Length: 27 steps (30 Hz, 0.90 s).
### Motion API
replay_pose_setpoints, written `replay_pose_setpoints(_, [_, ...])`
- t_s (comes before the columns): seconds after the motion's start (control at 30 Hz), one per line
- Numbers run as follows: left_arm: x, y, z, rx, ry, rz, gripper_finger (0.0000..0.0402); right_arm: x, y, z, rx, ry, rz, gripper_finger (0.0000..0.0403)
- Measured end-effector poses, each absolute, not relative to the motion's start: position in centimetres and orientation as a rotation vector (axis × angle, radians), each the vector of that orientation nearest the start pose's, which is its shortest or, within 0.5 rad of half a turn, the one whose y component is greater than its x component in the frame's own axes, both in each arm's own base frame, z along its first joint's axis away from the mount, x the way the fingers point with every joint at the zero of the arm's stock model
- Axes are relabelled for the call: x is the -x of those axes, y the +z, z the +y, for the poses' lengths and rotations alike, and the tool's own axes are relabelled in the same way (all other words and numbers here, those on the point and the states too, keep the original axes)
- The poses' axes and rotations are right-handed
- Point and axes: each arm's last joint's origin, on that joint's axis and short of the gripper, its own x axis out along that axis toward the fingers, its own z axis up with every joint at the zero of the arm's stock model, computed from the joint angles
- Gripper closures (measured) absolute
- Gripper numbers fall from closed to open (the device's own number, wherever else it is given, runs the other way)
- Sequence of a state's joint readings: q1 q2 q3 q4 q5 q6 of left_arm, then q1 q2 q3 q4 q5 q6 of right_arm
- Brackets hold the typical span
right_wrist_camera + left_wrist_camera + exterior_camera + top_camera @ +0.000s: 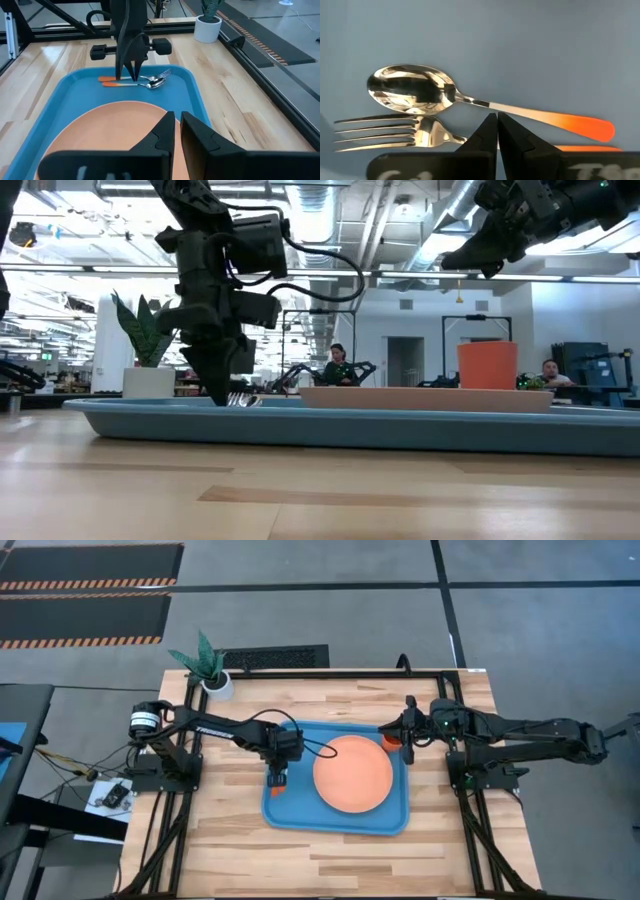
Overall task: Pick and place plate/cup/fork/spoon on tray
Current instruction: Put the orange spoon on the right of the orange plate on the blue tray
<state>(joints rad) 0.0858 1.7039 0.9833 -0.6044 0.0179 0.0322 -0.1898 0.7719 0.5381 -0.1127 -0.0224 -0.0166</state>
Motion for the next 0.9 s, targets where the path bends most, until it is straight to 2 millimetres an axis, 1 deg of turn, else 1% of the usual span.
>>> replay_pose_setpoints(0.47, [-30.12, 15.48, 2.63, 0.077, 0.071, 1.322, 0.0401, -17.10, 25.64, -3.22, -0.021, -0.162, 0.346, 0.0349])
replay_pose_setpoints(0.57, [-29.91, 15.39, 2.66, 0.079, 0.073, 1.341, 0.0401, -17.10, 25.65, -3.22, -0.020, -0.162, 0.346, 0.0349])
replay_pose_setpoints(0.9, [-30.04, 15.36, 2.64, 0.084, 0.065, 1.323, 0.0401, -17.10, 25.66, -3.22, -0.020, -0.162, 0.345, 0.0349])
